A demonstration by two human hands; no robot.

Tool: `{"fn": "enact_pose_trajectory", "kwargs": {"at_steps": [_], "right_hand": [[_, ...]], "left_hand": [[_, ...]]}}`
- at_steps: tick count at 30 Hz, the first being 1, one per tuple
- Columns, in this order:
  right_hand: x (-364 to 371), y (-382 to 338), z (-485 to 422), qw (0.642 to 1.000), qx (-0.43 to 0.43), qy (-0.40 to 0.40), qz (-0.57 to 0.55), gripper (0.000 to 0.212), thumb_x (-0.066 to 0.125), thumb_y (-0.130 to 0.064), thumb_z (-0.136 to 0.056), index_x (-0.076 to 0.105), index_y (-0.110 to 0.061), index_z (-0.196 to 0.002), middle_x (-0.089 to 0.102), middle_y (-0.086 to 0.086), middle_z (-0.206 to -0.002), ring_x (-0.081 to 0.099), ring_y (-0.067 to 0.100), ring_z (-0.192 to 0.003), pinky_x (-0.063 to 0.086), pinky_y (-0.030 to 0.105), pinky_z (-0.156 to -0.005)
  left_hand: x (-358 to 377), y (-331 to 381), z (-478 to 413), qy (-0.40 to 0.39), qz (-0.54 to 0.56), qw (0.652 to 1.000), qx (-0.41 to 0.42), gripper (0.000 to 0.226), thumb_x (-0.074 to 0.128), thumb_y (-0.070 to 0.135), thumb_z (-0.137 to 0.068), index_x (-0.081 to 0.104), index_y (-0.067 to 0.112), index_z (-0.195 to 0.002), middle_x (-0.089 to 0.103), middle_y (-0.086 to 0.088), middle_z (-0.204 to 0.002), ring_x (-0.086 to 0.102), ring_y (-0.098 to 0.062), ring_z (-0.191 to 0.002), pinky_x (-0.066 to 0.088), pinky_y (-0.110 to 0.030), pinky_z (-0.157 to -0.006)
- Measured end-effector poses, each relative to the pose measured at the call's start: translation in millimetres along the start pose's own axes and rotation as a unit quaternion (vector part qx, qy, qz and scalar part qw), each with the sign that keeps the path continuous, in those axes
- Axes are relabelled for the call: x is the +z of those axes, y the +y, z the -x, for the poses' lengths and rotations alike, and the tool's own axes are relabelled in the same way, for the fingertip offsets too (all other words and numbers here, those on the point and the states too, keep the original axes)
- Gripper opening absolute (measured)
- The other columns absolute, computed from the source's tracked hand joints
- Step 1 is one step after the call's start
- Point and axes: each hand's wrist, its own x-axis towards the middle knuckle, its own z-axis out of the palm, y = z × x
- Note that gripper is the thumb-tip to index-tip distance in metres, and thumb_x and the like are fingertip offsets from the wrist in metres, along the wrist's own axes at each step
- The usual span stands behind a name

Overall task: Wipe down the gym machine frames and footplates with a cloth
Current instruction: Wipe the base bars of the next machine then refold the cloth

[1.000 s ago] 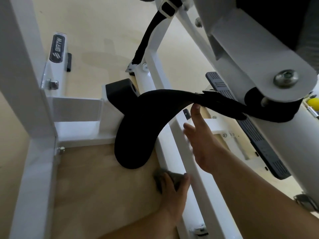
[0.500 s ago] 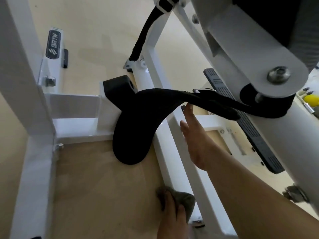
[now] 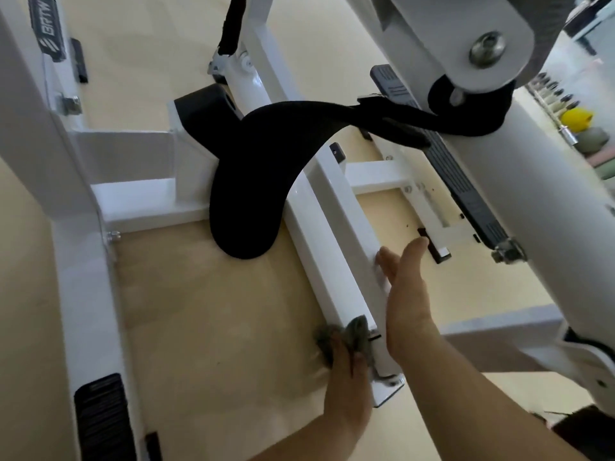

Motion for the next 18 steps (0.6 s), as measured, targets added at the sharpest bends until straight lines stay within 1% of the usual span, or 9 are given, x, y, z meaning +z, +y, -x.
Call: {"fn": "enact_pose_trajectory", "kwargs": {"at_steps": [3, 5, 7, 9, 11, 13, 15, 16, 18], "right_hand": [[-11, 12, 18, 0.999, 0.029, 0.038, -0.01, 0.076, 0.018, -0.076, -0.098, 0.066, -0.03, -0.135, 0.055, -0.01, -0.128, 0.046, 0.013, -0.118, 0.027, 0.039, -0.11], [-16, 19, 25, 0.998, 0.048, 0.046, -0.022, 0.076, 0.02, -0.079, -0.096, 0.066, -0.032, -0.135, 0.057, -0.012, -0.134, 0.046, 0.015, -0.126, 0.027, 0.038, -0.11], [-16, 24, 28, 0.994, 0.077, 0.057, -0.044, 0.078, 0.02, -0.083, -0.093, 0.07, -0.034, -0.128, 0.063, -0.014, -0.133, 0.051, 0.02, -0.128, 0.028, 0.039, -0.116], [-17, 27, 28, 0.994, 0.071, 0.059, -0.063, 0.083, 0.022, -0.09, -0.086, 0.075, -0.035, -0.119, 0.067, -0.014, -0.13, 0.054, 0.024, -0.13, 0.029, 0.049, -0.121], [-15, 29, 30, 0.994, 0.071, 0.052, -0.067, 0.086, 0.023, -0.094, -0.079, 0.075, -0.038, -0.118, 0.067, -0.016, -0.129, 0.054, 0.024, -0.13, 0.03, 0.051, -0.121], [-13, 30, 33, 0.994, 0.075, 0.05, -0.054, 0.082, 0.024, -0.093, -0.081, 0.073, -0.041, -0.121, 0.067, -0.014, -0.129, 0.057, 0.023, -0.126, 0.036, 0.044, -0.117], [-13, 29, 36, 0.995, 0.076, 0.048, -0.036, 0.075, 0.024, -0.088, -0.088, 0.071, -0.042, -0.124, 0.067, -0.009, -0.123, 0.06, 0.023, -0.117, 0.044, 0.036, -0.099], [-12, 27, 40, 0.995, 0.078, 0.045, -0.036, 0.073, 0.023, -0.086, -0.09, 0.07, -0.042, -0.125, 0.066, -0.008, -0.122, 0.06, 0.022, -0.115, 0.045, 0.034, -0.092], [-11, 23, 44, 0.996, 0.078, 0.037, -0.034, 0.074, 0.021, -0.086, -0.091, 0.069, -0.042, -0.127, 0.061, -0.012, -0.134, 0.054, 0.02, -0.125, 0.039, 0.04, -0.108]], "left_hand": [[-10, 3, -11, 0.032, 0.0, 0.999, -0.021, 0.062, 0.037, 0.045, -0.106, 0.011, 0.038, -0.162, 0.027, 0.002, -0.167, 0.032, -0.023, -0.151, 0.032, -0.047, -0.122], [-31, 18, -38, 0.035, -0.041, 0.998, -0.028, 0.063, 0.041, 0.044, -0.104, 0.014, 0.037, -0.162, 0.038, -0.002, -0.161, 0.043, -0.027, -0.144, 0.04, -0.05, -0.116], [-42, 29, -51, 0.07, -0.042, 0.996, -0.043, 0.059, 0.051, 0.04, -0.102, 0.03, 0.034, -0.157, 0.054, -0.006, -0.146, 0.057, -0.028, -0.129, 0.049, -0.041, -0.106], [-37, 27, -42, 0.091, -0.057, 0.991, -0.075, 0.048, 0.061, 0.035, -0.099, 0.05, 0.033, -0.145, 0.066, -0.005, -0.125, 0.066, -0.027, -0.109, 0.054, -0.036, -0.096], [-27, 5, -21, 0.076, -0.08, 0.99, -0.09, 0.028, 0.065, 0.032, -0.093, 0.07, 0.029, -0.12, 0.072, 0.001, -0.106, 0.07, -0.023, -0.096, 0.058, -0.037, -0.089], [-19, -7, 3, 0.056, -0.092, 0.991, -0.081, 0.017, 0.063, 0.023, -0.093, 0.076, 0.02, -0.104, 0.074, 0.0, -0.096, 0.069, -0.02, -0.086, 0.059, -0.027, -0.076], [-17, 2, 21, 0.038, -0.089, 0.993, -0.064, 0.017, 0.058, 0.01, -0.097, 0.075, 0.009, -0.097, 0.072, -0.006, -0.089, 0.062, -0.018, -0.076, 0.047, -0.011, -0.054], [-20, 9, 25, 0.035, -0.092, 0.994, -0.057, 0.02, 0.056, 0.007, -0.097, 0.076, 0.01, -0.096, 0.074, -0.004, -0.088, 0.062, -0.017, -0.075, 0.044, -0.008, -0.051], [-29, 27, 20, 0.044, -0.1, 0.994, -0.025, 0.029, 0.053, 0.005, -0.098, 0.077, 0.022, -0.101, 0.074, 0.009, -0.091, 0.066, -0.009, -0.082, 0.043, -0.003, -0.056]]}}
